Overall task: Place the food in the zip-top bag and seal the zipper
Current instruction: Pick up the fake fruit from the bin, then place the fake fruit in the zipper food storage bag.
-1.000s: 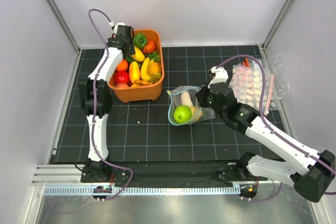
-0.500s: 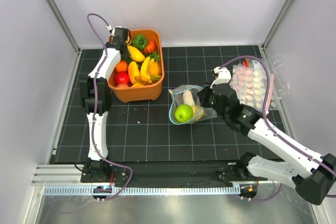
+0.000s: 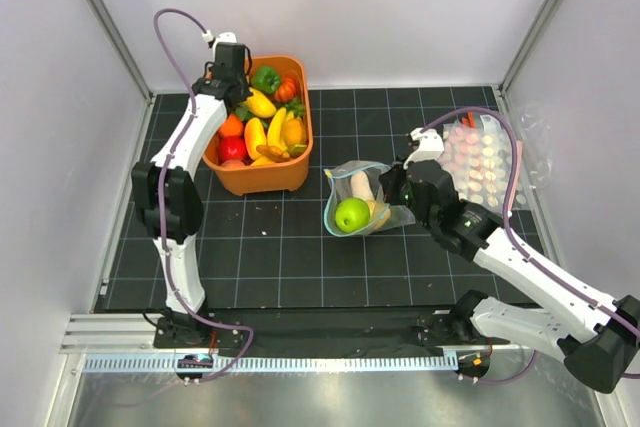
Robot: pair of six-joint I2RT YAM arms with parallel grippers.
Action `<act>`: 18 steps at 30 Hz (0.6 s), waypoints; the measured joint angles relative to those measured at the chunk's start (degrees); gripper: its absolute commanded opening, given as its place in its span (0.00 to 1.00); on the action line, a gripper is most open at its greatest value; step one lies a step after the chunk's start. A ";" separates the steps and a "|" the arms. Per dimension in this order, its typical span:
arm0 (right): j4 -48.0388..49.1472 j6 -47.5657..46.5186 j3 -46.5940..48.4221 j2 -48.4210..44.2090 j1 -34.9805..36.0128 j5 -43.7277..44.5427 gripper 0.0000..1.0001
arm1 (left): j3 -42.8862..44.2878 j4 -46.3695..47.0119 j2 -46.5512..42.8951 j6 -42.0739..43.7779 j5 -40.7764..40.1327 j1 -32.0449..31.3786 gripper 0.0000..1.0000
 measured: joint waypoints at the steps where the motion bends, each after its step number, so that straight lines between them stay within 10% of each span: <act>1: 0.00 0.00 0.00 -0.09 0.00 0.15 0.01 | -0.28 0.35 -0.74 0.04 0.00 -0.17 0.00; 18: -0.04 -0.02 0.00 -0.44 0.00 0.42 0.01 | -15.76 0.07 -23.89 2.51 1.70 -11.89 0.00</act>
